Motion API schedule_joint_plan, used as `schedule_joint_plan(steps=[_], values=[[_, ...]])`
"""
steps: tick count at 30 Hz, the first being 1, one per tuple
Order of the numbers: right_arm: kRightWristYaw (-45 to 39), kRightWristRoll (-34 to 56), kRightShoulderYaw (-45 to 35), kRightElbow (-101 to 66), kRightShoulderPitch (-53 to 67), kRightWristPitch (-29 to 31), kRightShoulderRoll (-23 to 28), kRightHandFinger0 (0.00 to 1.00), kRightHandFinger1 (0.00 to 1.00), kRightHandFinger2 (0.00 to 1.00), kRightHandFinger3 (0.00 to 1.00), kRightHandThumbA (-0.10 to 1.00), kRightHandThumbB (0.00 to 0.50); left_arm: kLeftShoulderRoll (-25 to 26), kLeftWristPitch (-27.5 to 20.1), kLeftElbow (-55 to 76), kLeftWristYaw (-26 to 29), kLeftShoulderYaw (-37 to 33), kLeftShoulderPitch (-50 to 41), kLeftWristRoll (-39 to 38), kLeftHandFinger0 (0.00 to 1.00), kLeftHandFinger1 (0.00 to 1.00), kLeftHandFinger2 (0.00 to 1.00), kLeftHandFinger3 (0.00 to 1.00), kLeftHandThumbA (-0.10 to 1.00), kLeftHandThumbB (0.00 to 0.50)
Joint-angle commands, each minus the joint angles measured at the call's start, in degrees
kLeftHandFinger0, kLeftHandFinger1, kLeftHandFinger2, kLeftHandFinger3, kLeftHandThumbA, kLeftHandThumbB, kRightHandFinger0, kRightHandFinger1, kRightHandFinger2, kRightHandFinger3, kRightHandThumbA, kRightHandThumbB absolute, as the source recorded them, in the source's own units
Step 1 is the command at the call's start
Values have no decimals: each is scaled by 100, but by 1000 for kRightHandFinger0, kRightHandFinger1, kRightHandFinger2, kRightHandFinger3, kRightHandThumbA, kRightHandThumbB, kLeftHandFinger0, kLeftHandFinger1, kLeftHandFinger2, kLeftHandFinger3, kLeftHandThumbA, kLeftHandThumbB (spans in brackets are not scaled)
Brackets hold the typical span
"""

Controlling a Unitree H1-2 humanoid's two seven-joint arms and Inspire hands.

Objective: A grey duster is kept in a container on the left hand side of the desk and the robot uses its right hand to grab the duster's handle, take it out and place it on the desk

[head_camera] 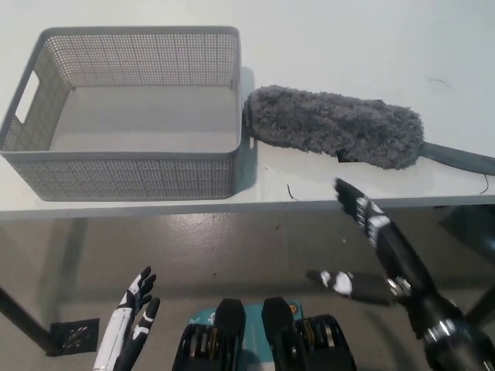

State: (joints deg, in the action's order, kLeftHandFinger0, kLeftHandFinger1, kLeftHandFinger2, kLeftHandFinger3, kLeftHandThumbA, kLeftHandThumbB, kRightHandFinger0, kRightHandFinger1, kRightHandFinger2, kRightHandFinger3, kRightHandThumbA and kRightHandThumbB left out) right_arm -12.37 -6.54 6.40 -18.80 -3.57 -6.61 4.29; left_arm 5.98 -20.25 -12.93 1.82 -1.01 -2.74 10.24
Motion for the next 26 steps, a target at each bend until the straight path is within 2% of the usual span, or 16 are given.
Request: schedule_joint_plan(steps=[1,2,3,4,7,10,11,12,14,16,18,20,21,22,24,26], values=[[959,-141,-559,-1749,1038,2718,-279,1000,1000,1000,1000,1000,202,34,-266,163,96,-8,140,90,1000,1000,1000,1000,940,0],[975,-165,-564,-1666,1146,2772,-296,1000,1000,1000,1000,1000,204,28,-260,166,89,-5,141,66,1000,1000,1000,1000,937,0],[986,-209,-574,-1529,1305,2811,-293,1000,1000,1000,1000,1000,248,20,-243,180,78,0,134,35,1000,1000,1000,1000,935,0],[1034,-222,-600,-1340,1436,2916,-332,1000,1000,1000,1000,1000,270,18,-211,206,76,0,124,40,1000,1000,1000,1000,934,0],[1113,-258,-628,-774,1552,3194,-375,1000,1000,1000,1000,1000,303,19,-181,218,63,-9,170,46,1000,1000,1000,1000,933,0],[1212,-395,-626,-302,1599,3269,-416,1000,1000,1000,1000,1000,301,27,-201,216,67,-10,200,60,1000,1000,1000,1000,927,0],[1272,-420,-616,-70,1583,3304,-390,1000,1000,1000,1000,1000,254,22,-210,208,65,-8,201,43,1000,1000,1000,1000,925,0],[1373,-448,-602,345,1546,3346,-363,1000,1000,1000,1000,1000,272,16,-241,189,67,-4,208,23,1000,1000,1000,1000,924,0],[1467,-414,-565,841,1470,3353,-336,1000,1000,1000,1000,1000,275,23,-264,178,70,-8,220,36,1000,1000,1000,1000,937,0],[1582,-455,-457,1260,1355,3353,-201,1000,1000,1000,1000,1000,238,20,-251,174,85,-13,243,73,1000,1000,1000,1000,955,0],[1723,-533,-371,1833,1174,3353,-116,1000,1000,1000,1000,1000,266,22,-198,216,66,0,249,35,1000,1000,1000,1000,962,0],[1806,-627,-347,2167,1058,3353,-106,1000,1000,1000,1000,1000,256,50,-261,210,47,3,266,11,1000,1000,1000,1000,962,0],[1783,-630,-365,2334,1017,3353,-99,1000,1000,1000,1000,1000,267,57,-311,198,45,-2,277,11,1000,1000,1000,1000,963,0],[1721,-550,-384,2462,993,3353,-93,1000,1000,1000,1000,1000,243,53,-326,192,59,-7,282,36,1000,1000,1000,1000,967,0],[1562,-363,-404,2637,924,3353,-87,1000,1000,1000,1000,1000,278,45,-311,192,53,-6,301,22,1000,1000,1000,1000,991,0],[1548,-336,-380,2813,856,3353,-54,1000,1000,1000,1000,1000,267,55,-339,172,42,-14,312,18,1000,1000,1000,1000,1000,0]])
